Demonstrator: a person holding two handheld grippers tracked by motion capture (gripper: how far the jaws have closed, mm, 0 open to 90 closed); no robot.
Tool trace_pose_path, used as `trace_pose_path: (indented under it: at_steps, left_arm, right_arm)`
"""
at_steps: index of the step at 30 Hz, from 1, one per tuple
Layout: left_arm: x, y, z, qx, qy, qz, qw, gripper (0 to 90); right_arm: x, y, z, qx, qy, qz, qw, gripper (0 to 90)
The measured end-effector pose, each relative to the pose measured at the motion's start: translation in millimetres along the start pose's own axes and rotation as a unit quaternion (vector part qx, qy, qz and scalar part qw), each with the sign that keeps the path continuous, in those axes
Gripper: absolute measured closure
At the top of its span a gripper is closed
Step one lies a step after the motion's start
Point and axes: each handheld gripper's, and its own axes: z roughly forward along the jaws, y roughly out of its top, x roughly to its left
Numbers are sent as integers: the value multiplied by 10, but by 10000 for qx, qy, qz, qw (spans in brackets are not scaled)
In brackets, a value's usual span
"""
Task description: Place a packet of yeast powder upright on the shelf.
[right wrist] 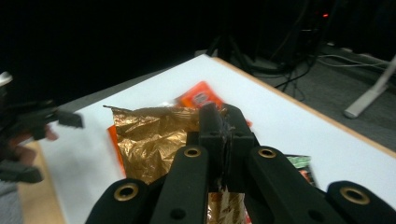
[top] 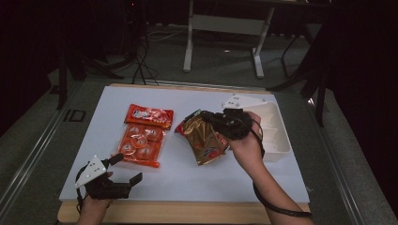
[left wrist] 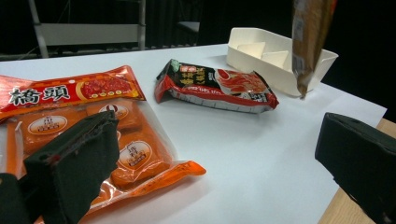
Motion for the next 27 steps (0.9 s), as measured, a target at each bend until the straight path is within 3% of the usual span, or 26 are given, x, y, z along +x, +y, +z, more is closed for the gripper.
trace_pose_path:
  at_steps: [7,16,27]
  left_arm:
    - [3,-3,3,15,-3,-1,10000,0]
    - [5,-3,7,26,4,-4,10000,0]
    - [7,-4,3,22,34,4,10000,0]
  right_arm:
    - [-253,140,-84,-168,-319,129,9993,889]
    - [-620,320,-207,-264,-823,269,9959,888]
    - [-1079,384,-476,-424,-1423,571,9873,888]
